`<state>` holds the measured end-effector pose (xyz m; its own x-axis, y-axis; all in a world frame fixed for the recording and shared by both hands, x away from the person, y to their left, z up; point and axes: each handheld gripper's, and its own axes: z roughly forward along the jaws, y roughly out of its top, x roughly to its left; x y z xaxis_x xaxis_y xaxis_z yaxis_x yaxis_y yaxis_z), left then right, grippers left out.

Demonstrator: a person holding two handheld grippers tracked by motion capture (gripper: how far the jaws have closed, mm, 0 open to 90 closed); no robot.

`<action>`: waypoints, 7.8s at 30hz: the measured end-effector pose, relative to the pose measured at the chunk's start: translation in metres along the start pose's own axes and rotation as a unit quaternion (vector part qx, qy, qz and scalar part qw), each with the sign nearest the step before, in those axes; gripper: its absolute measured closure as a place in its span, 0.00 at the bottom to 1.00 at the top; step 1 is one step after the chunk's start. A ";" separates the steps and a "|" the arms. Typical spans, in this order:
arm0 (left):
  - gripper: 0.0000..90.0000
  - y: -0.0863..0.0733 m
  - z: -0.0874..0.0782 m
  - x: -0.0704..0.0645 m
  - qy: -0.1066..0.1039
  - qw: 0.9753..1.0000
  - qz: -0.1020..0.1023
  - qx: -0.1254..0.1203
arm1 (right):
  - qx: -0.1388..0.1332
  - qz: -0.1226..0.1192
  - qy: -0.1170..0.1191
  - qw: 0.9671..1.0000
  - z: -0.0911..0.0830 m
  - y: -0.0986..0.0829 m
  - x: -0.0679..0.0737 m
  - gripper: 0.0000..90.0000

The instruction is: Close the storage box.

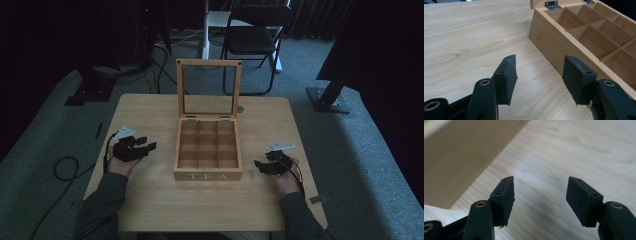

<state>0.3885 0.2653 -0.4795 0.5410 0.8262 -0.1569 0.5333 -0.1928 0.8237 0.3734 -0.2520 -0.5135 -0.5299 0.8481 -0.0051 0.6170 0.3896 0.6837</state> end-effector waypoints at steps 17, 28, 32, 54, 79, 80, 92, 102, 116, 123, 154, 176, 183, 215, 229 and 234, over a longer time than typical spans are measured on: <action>0.50 0.027 0.006 0.004 0.020 1.000 0.018 -0.004 | -0.052 -0.018 0.019 0.998 -0.015 0.044 -0.014 0.49; 0.50 0.042 0.018 0.000 0.015 1.000 0.024 -0.006 | -0.074 -0.050 0.036 0.995 -0.012 0.076 -0.013 0.61; 0.50 0.047 0.022 -0.001 0.017 0.999 0.028 -0.009 | -0.082 -0.044 0.041 0.995 -0.008 0.084 -0.015 0.67; 0.50 0.053 0.029 -0.010 0.013 0.999 0.036 -0.011 | -0.115 -0.030 0.033 0.992 0.019 0.146 -0.016 0.74; 0.50 0.097 0.076 -0.004 0.039 0.998 0.041 -0.008 | -0.104 0.019 0.009 0.994 0.046 0.185 -0.034 0.69; 0.50 0.104 0.081 -0.004 0.048 0.998 0.044 -0.008 | -0.102 0.026 0.013 0.994 0.048 0.186 -0.037 0.67; 0.52 0.131 0.109 -0.009 0.056 0.998 0.032 0.004 | -0.096 0.040 0.014 0.994 0.057 0.192 -0.039 0.63; 0.47 0.140 0.127 -0.016 0.050 0.998 0.032 0.018 | -0.096 0.049 0.026 0.994 0.063 0.192 -0.040 0.49; 0.41 0.154 0.137 -0.021 0.050 0.998 0.027 0.019 | -0.095 0.042 0.026 0.994 0.069 0.207 -0.030 0.46; 0.43 0.155 0.136 -0.022 0.047 0.999 0.017 0.020 | -0.096 0.043 0.039 0.994 0.074 0.207 -0.026 0.52; 0.53 0.141 0.115 -0.044 0.087 0.996 0.024 -0.012 | -0.144 0.026 0.009 0.989 0.056 0.193 -0.004 0.53; 0.55 0.136 0.108 -0.045 0.078 0.996 0.008 -0.030 | -0.180 0.014 0.007 0.984 0.029 0.173 -0.008 0.64; 0.55 0.134 0.106 -0.046 0.074 0.997 0.012 -0.030 | -0.180 0.012 0.010 0.984 0.026 0.169 -0.012 0.77; 0.71 0.132 0.068 -0.051 0.063 0.993 0.079 -0.053 | -0.195 -0.014 0.009 0.981 0.011 0.160 -0.003 0.84; 0.84 0.129 0.056 -0.055 0.080 0.991 0.095 -0.050 | -0.194 -0.009 0.010 0.981 0.009 0.158 0.000 0.83; 0.89 0.127 0.053 -0.055 0.083 0.990 0.105 -0.049 | -0.193 -0.014 0.007 0.981 0.007 0.158 0.001 0.83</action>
<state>0.4607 0.1670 -0.3951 0.5143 0.8506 0.1095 0.3498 -0.3247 0.8788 0.4744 -0.1874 -0.4105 -0.5527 0.8332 -0.0188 0.3381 0.2447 0.9087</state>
